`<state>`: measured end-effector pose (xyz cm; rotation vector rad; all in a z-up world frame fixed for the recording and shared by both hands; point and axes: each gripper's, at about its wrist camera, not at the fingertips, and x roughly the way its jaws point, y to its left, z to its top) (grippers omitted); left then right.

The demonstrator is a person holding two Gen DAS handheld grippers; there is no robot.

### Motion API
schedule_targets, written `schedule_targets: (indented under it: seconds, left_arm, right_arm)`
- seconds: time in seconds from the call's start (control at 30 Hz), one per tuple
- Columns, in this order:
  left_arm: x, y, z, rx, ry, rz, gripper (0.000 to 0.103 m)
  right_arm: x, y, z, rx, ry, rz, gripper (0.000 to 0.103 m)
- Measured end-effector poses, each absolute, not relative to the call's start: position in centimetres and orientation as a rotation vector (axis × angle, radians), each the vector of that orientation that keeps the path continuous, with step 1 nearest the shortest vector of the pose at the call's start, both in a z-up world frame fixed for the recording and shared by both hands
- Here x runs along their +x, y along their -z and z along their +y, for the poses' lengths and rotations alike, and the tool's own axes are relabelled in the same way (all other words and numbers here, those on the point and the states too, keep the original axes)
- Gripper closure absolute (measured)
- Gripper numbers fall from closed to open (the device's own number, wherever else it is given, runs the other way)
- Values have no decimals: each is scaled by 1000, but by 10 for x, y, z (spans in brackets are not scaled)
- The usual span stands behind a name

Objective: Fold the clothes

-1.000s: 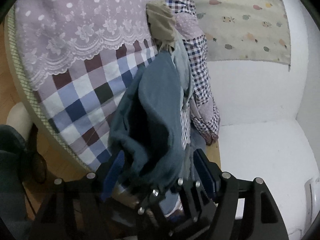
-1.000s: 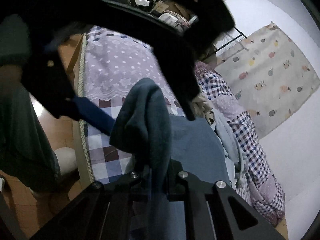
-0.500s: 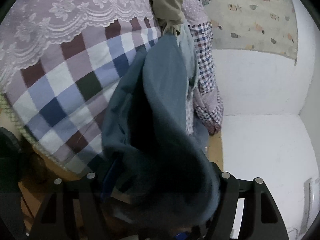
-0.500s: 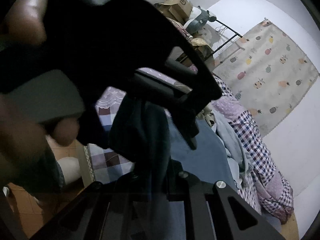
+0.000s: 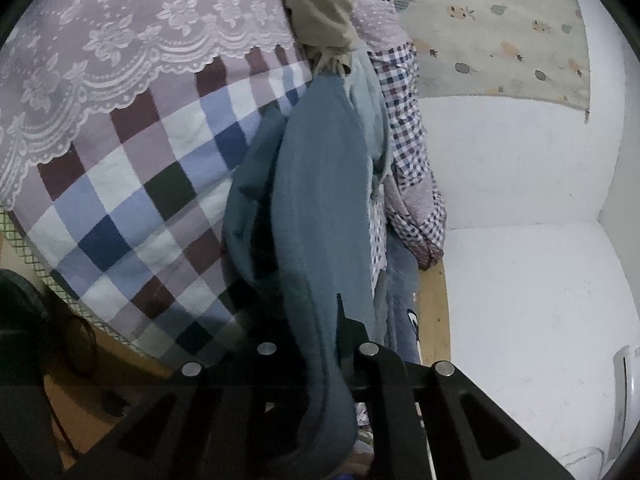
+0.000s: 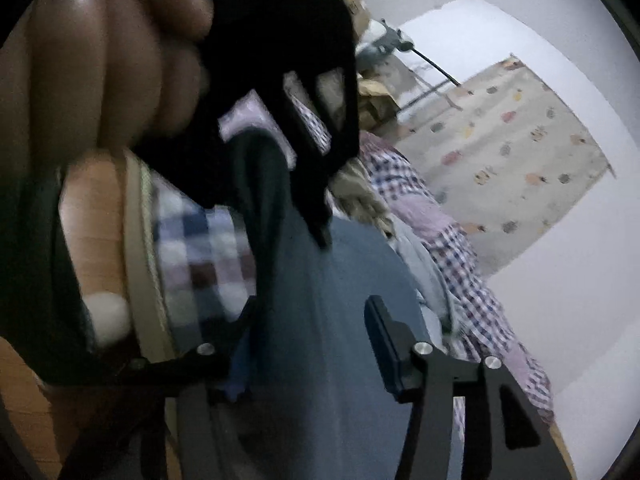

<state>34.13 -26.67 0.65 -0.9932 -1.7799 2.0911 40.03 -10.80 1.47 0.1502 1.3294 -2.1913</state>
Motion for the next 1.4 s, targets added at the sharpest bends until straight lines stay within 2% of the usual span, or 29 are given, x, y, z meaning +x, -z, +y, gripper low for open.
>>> schedule_targets:
  seconds: [0.1, 0.23, 0.63, 0.83, 0.97, 1.13, 1.33, 1.4]
  left_arm:
    - [339, -14, -267, -973, -2081, -1762, 95]
    - [334, -26, -269, -950, -2083, -1739, 95]
    - [338, -42, -272, -964, -2112, -1737, 96]
    - [326, -61, -274, -957, -2145, -1694, 97]
    - [323, -67, -273, -973, -2161, -1666, 98]
    - [323, -76, -276, -955, -2161, -1659, 99]
    - [322, -97, -282, -897, -2186, -1641, 100]
    - [320, -104, -282, -887, -2195, -1615, 101]
  right_arm:
    - [400, -5, -104, 150, 2251, 1372, 47]
    - [387, 3, -92, 137, 2356, 1437, 40]
    - [354, 22, 19, 320, 2467, 1626, 39]
    - [329, 6, 77, 394, 2550, 1654, 39]
    - [339, 5, 97, 313, 2480, 1743, 39]
    - [345, 6, 104, 324, 2456, 1714, 39]
    - [364, 41, 90, 329, 2336, 1787, 35]
    - [359, 37, 97, 342, 2364, 1798, 35]
